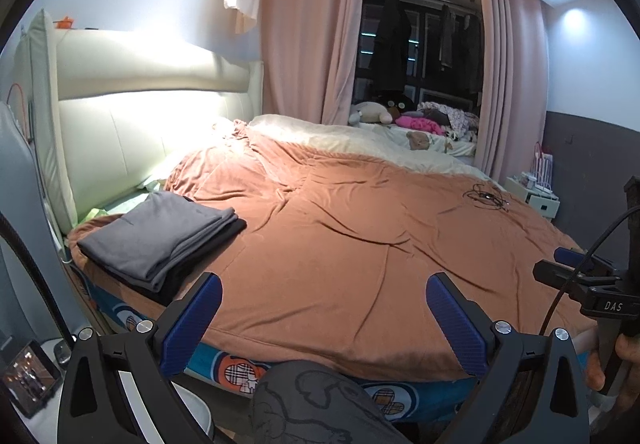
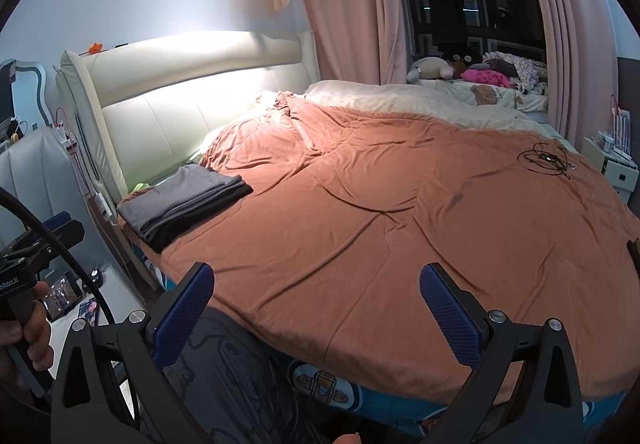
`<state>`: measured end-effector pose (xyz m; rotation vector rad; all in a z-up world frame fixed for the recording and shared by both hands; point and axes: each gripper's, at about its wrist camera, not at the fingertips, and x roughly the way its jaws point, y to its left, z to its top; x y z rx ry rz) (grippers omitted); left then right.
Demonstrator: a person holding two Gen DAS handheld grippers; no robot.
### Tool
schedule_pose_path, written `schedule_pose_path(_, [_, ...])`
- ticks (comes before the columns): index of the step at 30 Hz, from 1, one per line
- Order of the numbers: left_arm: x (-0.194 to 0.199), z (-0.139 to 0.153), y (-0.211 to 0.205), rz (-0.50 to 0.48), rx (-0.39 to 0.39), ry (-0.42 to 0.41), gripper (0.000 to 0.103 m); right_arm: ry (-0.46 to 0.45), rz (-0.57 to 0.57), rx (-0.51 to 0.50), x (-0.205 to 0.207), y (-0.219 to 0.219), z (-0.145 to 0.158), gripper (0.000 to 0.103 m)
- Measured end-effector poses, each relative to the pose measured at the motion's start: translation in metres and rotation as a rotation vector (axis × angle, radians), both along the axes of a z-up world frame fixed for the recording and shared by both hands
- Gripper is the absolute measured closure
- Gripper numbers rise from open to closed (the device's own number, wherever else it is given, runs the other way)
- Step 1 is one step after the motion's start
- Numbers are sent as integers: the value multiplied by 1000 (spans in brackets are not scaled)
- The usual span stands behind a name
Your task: Fold small clothes
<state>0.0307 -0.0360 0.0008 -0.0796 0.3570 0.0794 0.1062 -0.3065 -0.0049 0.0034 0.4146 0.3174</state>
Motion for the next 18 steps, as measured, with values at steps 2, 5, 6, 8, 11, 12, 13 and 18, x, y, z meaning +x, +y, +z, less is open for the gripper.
schedule_pose_path(2, [-2, -1, 0, 6, 2, 0, 1, -3, 0, 9, -3, -1, 0, 0])
schedule_pose_path(5, [-5, -1, 0, 6, 1, 1, 0, -2, -4, 10, -4, -2, 0, 0])
schedule_pose_path(6, [-5, -1, 0, 8, 1, 1, 0, -2, -6, 12, -5, -2, -1, 0])
schedule_pose_path(8, [-6, -2, 1, 10, 2, 2, 0, -3, -6, 17, -6, -4, -1, 0])
schedule_pose_path(11, [-8, -3, 0, 10, -1, 11, 0, -1, -3, 20, -8, -7, -3, 0])
schedule_pose_path(12, [-9, -3, 0, 10, -4, 14, 0, 0, -3, 21, -7, -7, -3, 0])
schedule_pose_path(13, [-9, -3, 1, 8, -7, 16, 0, 0, -1, 21, -8, -8, -3, 0])
schedule_pose_path(18, [-11, -4, -1, 17, 9, 18, 1, 21, 16, 31, -8, -9, -3, 0])
